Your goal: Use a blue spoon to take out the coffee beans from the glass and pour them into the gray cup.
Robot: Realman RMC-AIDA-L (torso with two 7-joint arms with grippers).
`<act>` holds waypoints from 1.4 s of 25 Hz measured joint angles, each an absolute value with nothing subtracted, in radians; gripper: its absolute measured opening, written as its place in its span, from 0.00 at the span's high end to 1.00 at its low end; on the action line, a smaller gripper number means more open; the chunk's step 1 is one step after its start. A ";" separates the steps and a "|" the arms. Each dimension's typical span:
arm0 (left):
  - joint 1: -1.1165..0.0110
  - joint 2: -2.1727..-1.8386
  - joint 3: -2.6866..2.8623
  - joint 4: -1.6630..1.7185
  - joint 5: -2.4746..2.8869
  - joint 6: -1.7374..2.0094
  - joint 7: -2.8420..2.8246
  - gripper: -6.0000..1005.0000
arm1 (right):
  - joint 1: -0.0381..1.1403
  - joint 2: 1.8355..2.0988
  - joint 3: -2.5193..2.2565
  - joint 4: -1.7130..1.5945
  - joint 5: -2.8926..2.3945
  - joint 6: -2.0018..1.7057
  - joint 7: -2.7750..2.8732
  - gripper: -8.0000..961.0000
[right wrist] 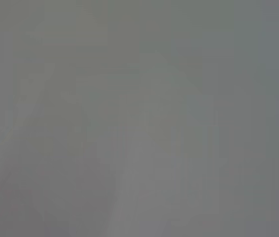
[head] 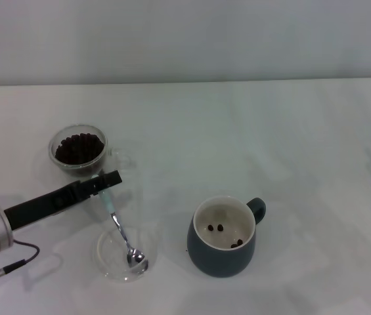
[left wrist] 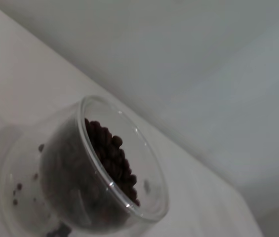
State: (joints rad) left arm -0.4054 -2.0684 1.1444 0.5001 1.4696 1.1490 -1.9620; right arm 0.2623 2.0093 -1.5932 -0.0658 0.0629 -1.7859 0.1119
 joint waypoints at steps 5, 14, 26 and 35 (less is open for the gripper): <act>-0.394 -2.068 1.075 0.500 1.462 1.204 -1.995 0.40 | 0.262 2.009 -1.595 -0.066 0.063 -1.794 0.112 0.39; -0.337 -2.052 1.016 0.506 1.458 1.233 -2.057 0.36 | 0.258 2.009 -1.597 -0.063 0.063 -1.815 0.112 0.39; -0.235 -2.063 0.997 0.679 1.353 1.402 -1.831 0.36 | 0.247 2.011 -1.596 -0.055 0.061 -1.875 0.113 0.39; -0.180 -2.071 0.837 0.752 1.305 1.498 -1.467 0.36 | 0.203 2.012 -1.591 -0.050 0.070 -1.894 0.125 0.39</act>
